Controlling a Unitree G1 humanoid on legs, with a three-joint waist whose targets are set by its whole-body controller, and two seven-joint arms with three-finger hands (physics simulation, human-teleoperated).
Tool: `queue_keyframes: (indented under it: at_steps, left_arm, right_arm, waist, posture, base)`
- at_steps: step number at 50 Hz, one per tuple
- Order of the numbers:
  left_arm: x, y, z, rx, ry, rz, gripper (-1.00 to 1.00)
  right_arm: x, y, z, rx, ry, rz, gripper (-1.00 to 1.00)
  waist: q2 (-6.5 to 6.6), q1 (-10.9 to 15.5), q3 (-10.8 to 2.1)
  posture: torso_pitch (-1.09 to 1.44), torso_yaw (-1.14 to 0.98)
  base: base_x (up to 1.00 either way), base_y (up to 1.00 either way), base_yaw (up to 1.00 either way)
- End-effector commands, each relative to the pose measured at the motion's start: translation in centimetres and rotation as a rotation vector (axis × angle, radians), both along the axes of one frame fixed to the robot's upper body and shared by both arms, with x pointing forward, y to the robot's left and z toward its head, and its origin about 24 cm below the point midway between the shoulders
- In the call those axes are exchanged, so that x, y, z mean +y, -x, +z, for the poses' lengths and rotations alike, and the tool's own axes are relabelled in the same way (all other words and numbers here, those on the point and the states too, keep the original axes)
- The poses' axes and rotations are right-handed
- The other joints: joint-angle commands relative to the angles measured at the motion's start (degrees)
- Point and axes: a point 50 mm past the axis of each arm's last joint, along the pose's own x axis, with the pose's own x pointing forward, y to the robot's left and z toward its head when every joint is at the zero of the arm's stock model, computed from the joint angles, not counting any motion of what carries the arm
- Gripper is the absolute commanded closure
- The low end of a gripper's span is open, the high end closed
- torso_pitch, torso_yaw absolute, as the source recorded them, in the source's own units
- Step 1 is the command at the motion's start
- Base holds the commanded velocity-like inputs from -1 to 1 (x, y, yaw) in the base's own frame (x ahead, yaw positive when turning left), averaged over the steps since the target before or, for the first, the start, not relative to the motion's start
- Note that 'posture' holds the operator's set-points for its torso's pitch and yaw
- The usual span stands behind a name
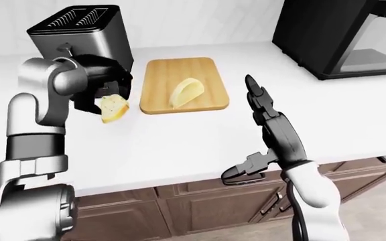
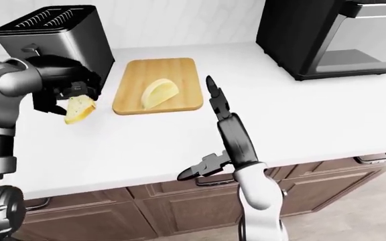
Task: Place the bread and cheese on the cutting board.
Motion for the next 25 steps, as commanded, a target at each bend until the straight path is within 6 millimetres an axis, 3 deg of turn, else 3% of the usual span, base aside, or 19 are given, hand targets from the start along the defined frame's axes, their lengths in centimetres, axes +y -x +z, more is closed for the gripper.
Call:
queue_keyframes:
  at_steps: [1, 15, 25]
  left_arm:
    - [-0.4, 0.3, 2.6, -0.095, 0.016, -0.012, 1.0]
    - [-4.6, -4.0, 4.3, -0.165, 0.12, -0.025, 1.0]
    - [-5.9, -5.0, 4.9, -0.209, 0.162, 0.009, 1.0]
  right_arm:
    - [0.0, 0.4, 1.3, -0.079, -0.001, 0.002, -1.0]
    - [-0.1, 0.4, 1.4, -0.081, -0.002, -0.001, -1.0]
    - [0.1, 0.4, 1.5, -0.081, 0.001, 0.006, -1.0]
  waist:
    - [0.31, -0.1, -1.28]
    - [-0.36, 0.2, -1.4]
    - [-0.6, 0.1, -1.65]
  posture:
    - [0.0, 0.0]
    - [0.0, 0.0]
    - [0.0, 0.0]
  base:
    - [0.0, 0.0, 0.0]
    - [0.0, 0.0, 0.0]
    - [0.0, 0.0, 0.0]
